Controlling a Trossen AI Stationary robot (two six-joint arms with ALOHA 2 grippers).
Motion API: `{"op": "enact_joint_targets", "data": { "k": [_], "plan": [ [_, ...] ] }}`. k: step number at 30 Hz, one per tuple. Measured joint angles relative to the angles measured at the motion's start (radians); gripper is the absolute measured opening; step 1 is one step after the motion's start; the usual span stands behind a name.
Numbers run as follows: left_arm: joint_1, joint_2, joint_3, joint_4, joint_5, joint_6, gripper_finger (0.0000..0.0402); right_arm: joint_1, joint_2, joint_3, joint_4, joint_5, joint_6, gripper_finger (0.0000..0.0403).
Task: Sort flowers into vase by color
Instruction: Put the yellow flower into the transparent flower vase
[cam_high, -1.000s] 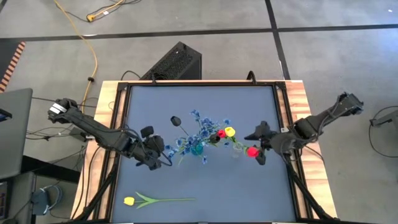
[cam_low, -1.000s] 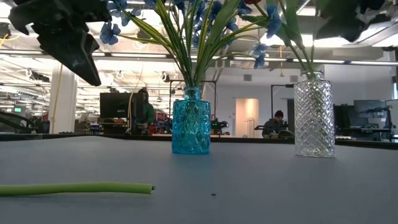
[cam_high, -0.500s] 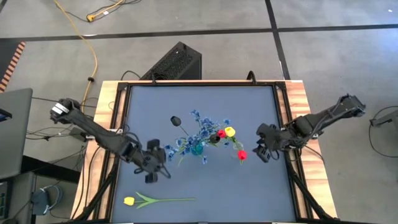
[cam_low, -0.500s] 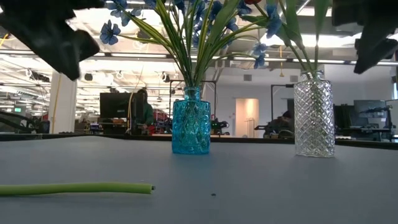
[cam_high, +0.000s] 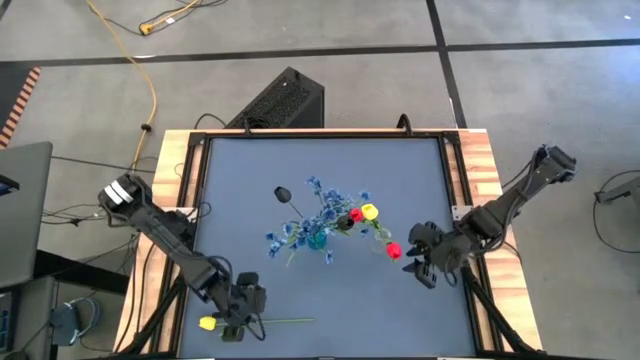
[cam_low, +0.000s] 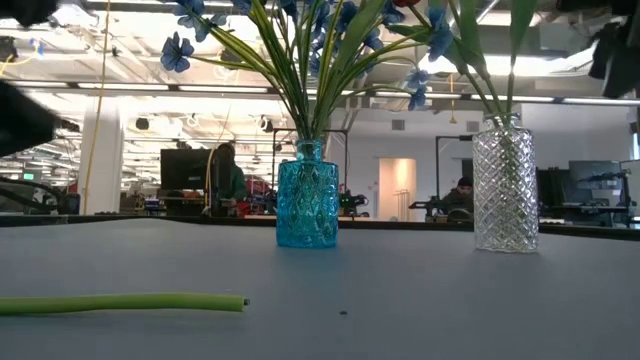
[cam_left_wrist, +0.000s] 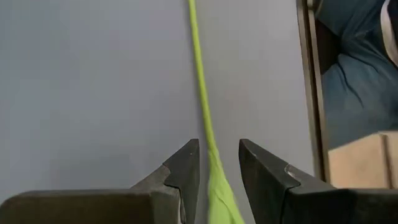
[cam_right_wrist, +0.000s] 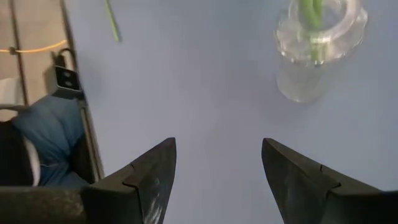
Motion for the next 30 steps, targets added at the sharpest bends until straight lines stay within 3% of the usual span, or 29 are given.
{"op": "enact_joint_targets", "data": {
  "k": [7,15,22,26,30],
  "plan": [
    [-0.046,0.032,0.0,0.044,0.035,-0.091,0.01,0.04,0.096,0.0,0.038,0.009,0.03,0.0264],
    [-0.078,0.05,0.0,0.066,-0.109,-0.091,0.01,0.039,0.164,0.0,0.052,0.023,0.017,0.0264],
    [-0.105,0.052,0.0,0.064,-0.152,-0.093,0.01,0.02,0.155,0.0,0.053,0.023,-0.029,0.0264],
    [-0.125,0.081,0.0,0.072,-0.242,-0.118,0.01,-0.003,0.156,0.0,0.053,0.023,-0.098,0.0264],
    [-0.138,0.152,0.001,0.123,-0.211,-0.117,0.01,-0.039,0.156,0.0,0.053,0.023,-0.149,0.0264]
  ]
}}
